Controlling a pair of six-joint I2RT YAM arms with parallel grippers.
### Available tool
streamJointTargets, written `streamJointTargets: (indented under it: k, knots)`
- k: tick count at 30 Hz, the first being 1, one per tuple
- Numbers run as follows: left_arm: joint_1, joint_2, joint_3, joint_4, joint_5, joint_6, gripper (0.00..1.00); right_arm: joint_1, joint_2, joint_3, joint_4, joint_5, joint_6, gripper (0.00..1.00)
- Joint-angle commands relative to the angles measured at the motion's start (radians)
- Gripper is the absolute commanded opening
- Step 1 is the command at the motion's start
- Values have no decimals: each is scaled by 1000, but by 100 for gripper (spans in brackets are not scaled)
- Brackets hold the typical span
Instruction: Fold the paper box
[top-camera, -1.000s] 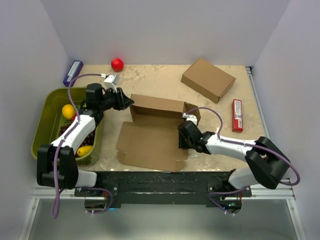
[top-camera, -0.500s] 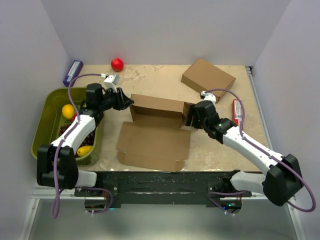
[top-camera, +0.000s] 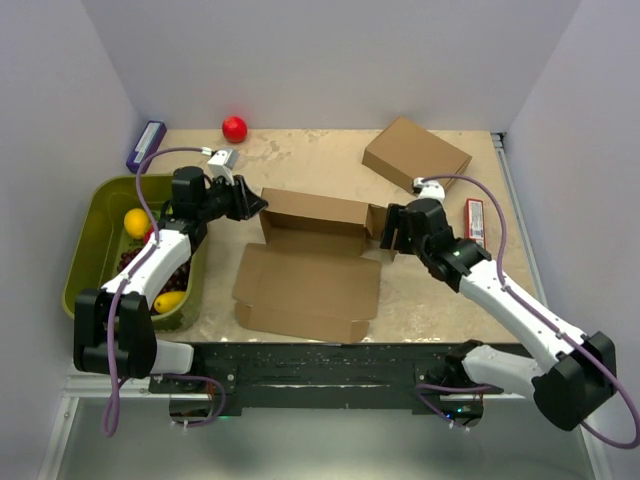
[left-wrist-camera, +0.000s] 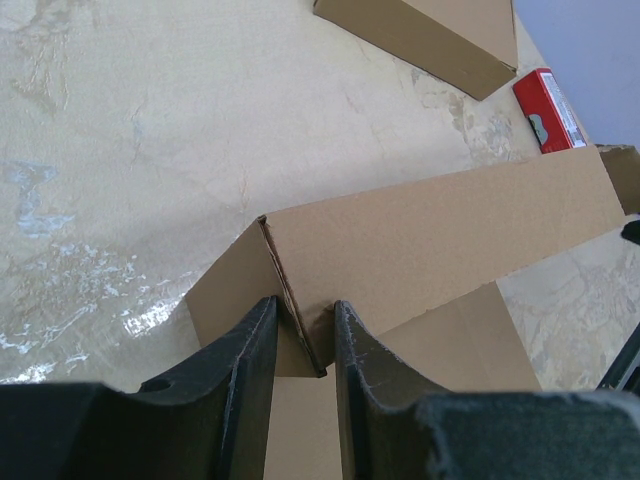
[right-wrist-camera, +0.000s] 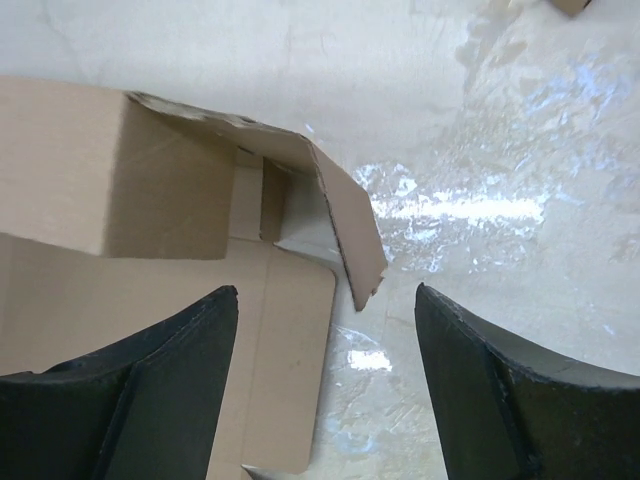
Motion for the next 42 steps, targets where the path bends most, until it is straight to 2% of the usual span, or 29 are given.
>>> streamJointTargets:
  k: [1, 6, 11, 18, 29, 30, 31, 35, 38, 42]
  knots:
    - [0, 26, -32, -112, -39, 39, 31, -4, -74, 99, -62, 43, -58, 76]
    - [0, 26, -32, -110, -33, 37, 31, -64, -45, 111, -61, 15, -96, 78]
    - [0, 23, -32, -110, -33, 37, 31, -118, -2, 54, 31, -139, -110, 72]
    - [0, 20, -31, -110, -32, 37, 31, -128, 49, 5, 108, -219, -92, 63]
    - [0, 25, -34, -108, -30, 37, 31, -128, 99, -50, 84, -203, -44, 49]
    - [0, 25, -32, -107, -30, 36, 31, -128, 96, -58, 94, -204, -44, 47]
    - [0, 26, -32, -108, -30, 36, 31, -128, 93, -64, 99, -206, -45, 37]
    - [-3, 26, -32, -115, -50, 42, 31, -127, 75, -49, 114, -247, -55, 14]
    - [-13, 23, -28, -131, -85, 54, 30, -128, 73, -19, 104, -267, -58, 4]
    - [-43, 17, -20, -154, -144, 83, 30, -128, 96, 28, 55, -304, -64, 1]
